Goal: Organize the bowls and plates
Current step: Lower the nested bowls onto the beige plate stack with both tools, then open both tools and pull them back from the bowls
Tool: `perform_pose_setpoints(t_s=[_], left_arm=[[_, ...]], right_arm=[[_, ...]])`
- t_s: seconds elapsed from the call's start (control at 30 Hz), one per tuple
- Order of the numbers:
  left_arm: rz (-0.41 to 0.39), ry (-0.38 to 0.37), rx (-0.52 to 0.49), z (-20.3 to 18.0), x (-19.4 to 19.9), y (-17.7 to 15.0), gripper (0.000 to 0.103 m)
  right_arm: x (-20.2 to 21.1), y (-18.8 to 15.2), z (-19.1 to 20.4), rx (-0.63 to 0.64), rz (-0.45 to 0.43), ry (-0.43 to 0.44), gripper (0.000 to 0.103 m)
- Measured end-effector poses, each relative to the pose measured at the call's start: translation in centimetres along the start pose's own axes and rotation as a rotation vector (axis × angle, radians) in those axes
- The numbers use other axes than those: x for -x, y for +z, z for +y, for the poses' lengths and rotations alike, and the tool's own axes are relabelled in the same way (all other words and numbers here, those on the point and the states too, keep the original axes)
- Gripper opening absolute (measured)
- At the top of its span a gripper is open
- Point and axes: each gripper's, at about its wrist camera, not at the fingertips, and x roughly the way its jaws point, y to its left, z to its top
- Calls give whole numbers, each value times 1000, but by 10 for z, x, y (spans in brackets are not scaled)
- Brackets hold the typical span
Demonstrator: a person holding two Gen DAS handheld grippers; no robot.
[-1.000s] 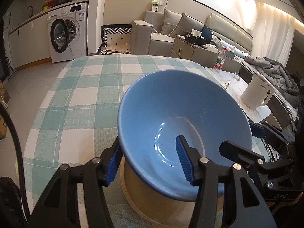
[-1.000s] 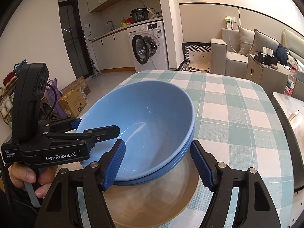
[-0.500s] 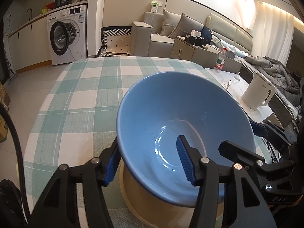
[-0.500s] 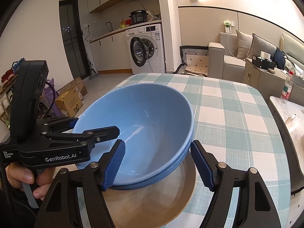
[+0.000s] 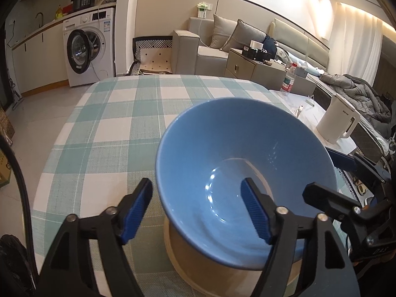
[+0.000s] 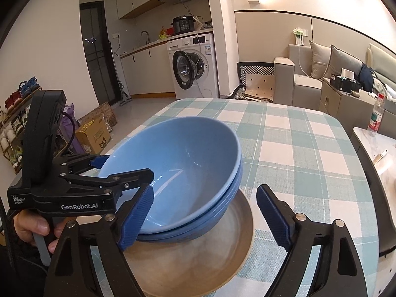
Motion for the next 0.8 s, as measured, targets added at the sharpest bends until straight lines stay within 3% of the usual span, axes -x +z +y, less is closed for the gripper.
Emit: perform_pose_setpoints(t_s=[0.2, 0.33, 0.4, 0.8], left_arm=[[-43, 11, -19, 6, 8, -2, 80], [-86, 16, -25, 11, 14, -5, 83], [-114, 20, -31, 12, 17, -7, 97], [-281, 63, -104, 20, 37, -14, 103]], right_arm=[[5, -3, -4, 2, -18, 5, 101], [11, -5, -3, 22, -50, 5, 102], [14, -6, -3, 21, -63, 9, 102], [30, -14, -13, 30, -113, 20, 102]])
